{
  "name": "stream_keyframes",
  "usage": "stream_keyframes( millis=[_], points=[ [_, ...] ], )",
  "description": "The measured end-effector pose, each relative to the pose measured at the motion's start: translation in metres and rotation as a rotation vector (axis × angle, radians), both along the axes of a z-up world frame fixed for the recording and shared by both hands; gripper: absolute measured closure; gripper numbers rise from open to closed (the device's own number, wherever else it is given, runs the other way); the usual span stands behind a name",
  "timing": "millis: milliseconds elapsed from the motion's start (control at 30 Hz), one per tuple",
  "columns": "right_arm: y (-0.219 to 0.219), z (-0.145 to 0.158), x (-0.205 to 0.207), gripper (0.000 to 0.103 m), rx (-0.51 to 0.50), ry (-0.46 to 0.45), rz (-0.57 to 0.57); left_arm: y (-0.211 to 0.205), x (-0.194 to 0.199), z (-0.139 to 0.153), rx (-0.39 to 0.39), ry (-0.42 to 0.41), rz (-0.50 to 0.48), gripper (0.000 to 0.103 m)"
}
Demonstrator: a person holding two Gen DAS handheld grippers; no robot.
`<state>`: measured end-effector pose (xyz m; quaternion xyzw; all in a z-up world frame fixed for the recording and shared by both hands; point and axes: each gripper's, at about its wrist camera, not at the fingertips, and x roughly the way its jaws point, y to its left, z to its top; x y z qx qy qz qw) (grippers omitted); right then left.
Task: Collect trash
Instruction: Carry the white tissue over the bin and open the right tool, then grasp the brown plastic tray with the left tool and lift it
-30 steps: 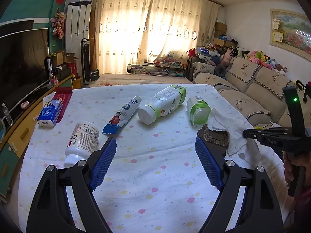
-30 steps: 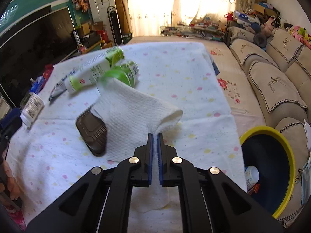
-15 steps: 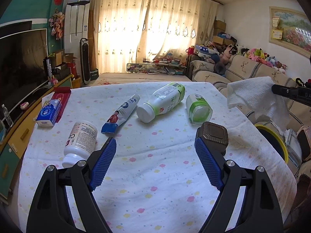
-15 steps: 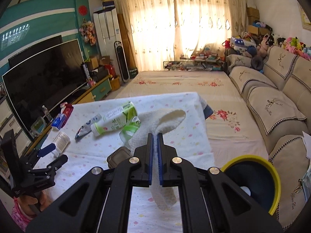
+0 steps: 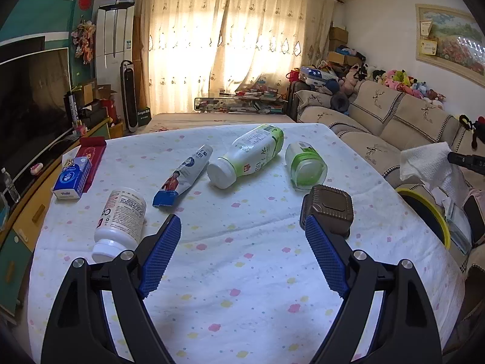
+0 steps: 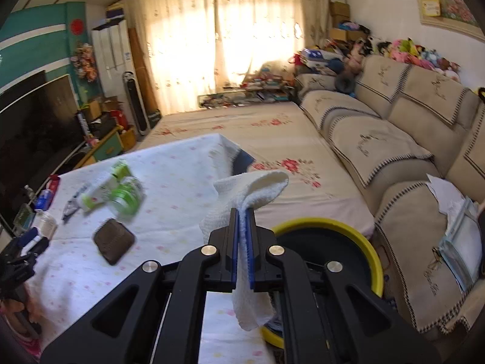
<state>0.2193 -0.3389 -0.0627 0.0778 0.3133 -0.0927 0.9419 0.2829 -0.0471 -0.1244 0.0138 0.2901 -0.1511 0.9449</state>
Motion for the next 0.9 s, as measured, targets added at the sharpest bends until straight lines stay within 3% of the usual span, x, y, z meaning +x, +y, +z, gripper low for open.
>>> stream_keyframes(
  millis=[333, 400, 467, 900],
  points=[
    [-0.035, -0.051, 0.012, 0.094, -0.001, 0.114, -0.118, -0.005, 0.000, -0.002, 0.016, 0.007, -0.014, 0.020],
    [-0.038, -0.058, 0.015, 0.075, -0.002, 0.126, -0.137, -0.005, 0.000, -0.002, 0.016, 0.008, -0.016, 0.020],
    [-0.039, -0.062, 0.014, 0.069, 0.005, 0.126, -0.140, -0.005, 0.000, -0.002, 0.018, 0.008, -0.017, 0.020],
    [-0.036, -0.066, 0.007, 0.067, 0.054, 0.111, -0.109, -0.030, -0.001, -0.004, 0.050, 0.031, -0.092, 0.018]
  ],
)
